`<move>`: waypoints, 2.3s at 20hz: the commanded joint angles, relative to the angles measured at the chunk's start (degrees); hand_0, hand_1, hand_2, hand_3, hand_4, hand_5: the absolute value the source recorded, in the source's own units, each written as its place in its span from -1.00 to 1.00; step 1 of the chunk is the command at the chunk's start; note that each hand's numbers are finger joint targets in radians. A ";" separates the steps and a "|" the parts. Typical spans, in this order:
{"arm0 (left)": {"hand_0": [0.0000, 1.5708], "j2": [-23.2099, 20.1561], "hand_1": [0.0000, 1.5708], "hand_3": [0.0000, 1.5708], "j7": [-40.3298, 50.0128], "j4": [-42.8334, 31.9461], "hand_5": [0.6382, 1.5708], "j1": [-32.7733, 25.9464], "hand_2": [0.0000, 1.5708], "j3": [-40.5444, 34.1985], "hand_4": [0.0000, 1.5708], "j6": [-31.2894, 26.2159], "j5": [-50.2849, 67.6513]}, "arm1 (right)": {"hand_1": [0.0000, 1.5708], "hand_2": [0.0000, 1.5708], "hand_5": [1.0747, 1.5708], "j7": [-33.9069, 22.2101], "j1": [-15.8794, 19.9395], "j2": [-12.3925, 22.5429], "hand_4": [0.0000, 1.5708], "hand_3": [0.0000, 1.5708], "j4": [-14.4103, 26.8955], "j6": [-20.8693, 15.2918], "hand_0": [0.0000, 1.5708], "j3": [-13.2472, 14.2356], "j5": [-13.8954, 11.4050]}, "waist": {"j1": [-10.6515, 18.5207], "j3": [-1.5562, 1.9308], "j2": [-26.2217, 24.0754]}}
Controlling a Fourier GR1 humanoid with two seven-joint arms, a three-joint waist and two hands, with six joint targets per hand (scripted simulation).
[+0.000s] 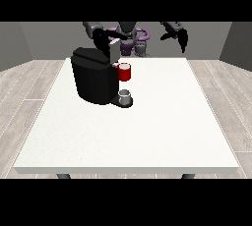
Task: Insert the coffee pod into the coffee machine and close the lid
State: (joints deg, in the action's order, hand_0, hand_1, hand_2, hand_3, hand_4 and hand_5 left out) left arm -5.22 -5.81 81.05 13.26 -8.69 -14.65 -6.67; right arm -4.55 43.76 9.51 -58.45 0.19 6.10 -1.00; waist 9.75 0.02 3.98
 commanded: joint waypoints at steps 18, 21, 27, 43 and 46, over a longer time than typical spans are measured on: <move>-1.00 0.64 -1.00 -1.00 -1.53 -0.59 1.00 3.61 -1.00 3.10 -0.49 -0.88 -0.57 | -1.00 -1.00 1.00 -9.91 10.64 1.61 -0.67 -1.00 -7.84 -3.45 -1.00 -5.37 -7.31 | 9.71 -0.04 4.46; -1.00 0.61 -1.00 -1.00 -1.19 -0.81 1.00 6.27 -1.00 2.51 -0.45 -0.72 0.12 | -1.00 -1.00 1.00 -12.99 11.37 1.95 -0.80 -1.00 -10.19 -3.65 -1.00 -6.16 -8.07 | 10.94 -0.05 5.23; -1.00 0.88 -1.00 -1.00 -1.62 -1.23 1.00 8.40 -1.00 4.17 -0.53 -2.90 0.60 | -1.00 -1.00 1.00 -18.88 13.02 4.34 -1.00 -1.00 -14.92 -4.33 -1.00 -5.53 -8.77 | 15.50 -0.05 8.75; -1.00 -0.41 -1.00 -1.00 -0.50 0.72 1.00 14.63 -1.00 3.67 -0.65 -3.85 2.15 | -1.00 -1.00 1.00 -10.75 27.01 3.96 -1.00 -1.00 -2.25 -5.11 -1.00 -2.90 -9.98 | 18.43 -0.06 16.60; -1.00 0.88 -1.00 -1.00 5.03 4.51 1.00 16.07 -1.00 5.40 -0.56 -3.99 2.92 | -1.00 -1.00 1.00 -7.12 27.25 4.76 -0.93 -1.00 2.32 -5.02 -1.00 -1.36 -9.81 | 19.91 -0.02 16.51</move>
State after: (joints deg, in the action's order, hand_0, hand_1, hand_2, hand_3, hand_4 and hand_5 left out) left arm -4.90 -4.91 83.32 27.79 -4.02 -18.76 -4.36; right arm -14.14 69.40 14.38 -60.52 -4.65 3.52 -10.97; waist 28.96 -0.01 20.57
